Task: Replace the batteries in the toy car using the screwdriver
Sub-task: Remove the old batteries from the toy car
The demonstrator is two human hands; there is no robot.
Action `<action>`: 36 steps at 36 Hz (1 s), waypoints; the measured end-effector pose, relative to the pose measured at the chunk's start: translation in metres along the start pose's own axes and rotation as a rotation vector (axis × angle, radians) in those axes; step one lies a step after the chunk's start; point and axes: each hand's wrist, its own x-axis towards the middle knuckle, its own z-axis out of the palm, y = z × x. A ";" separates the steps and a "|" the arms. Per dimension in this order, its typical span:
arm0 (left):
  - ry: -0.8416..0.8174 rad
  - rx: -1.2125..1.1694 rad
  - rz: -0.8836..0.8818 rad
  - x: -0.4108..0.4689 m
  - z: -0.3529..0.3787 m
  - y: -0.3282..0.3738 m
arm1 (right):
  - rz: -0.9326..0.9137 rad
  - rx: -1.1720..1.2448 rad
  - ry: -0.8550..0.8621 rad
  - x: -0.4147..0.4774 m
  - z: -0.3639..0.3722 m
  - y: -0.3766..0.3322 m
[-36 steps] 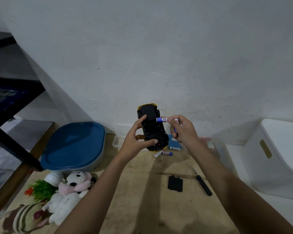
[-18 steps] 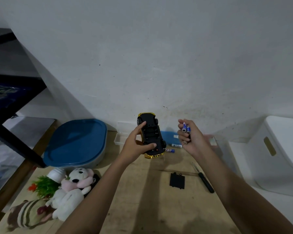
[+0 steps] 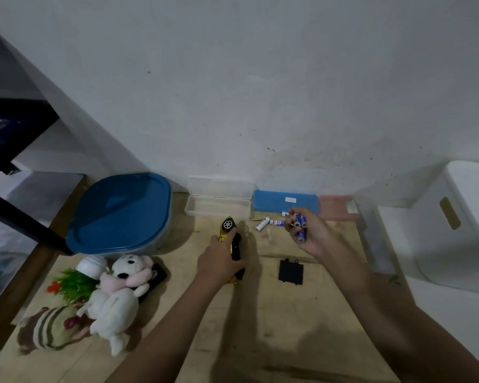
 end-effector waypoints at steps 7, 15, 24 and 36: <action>0.130 0.058 0.049 -0.002 0.023 0.009 | -0.021 -0.035 0.050 0.007 -0.012 0.004; 0.055 -0.291 0.097 0.004 0.034 0.014 | -0.026 -0.122 0.060 0.015 -0.032 0.003; -0.076 -0.532 0.034 0.008 0.029 0.010 | -0.015 -0.115 0.087 0.023 -0.043 0.004; -0.004 -0.093 0.012 -0.001 0.046 0.046 | -0.036 -0.155 0.147 0.023 -0.051 0.005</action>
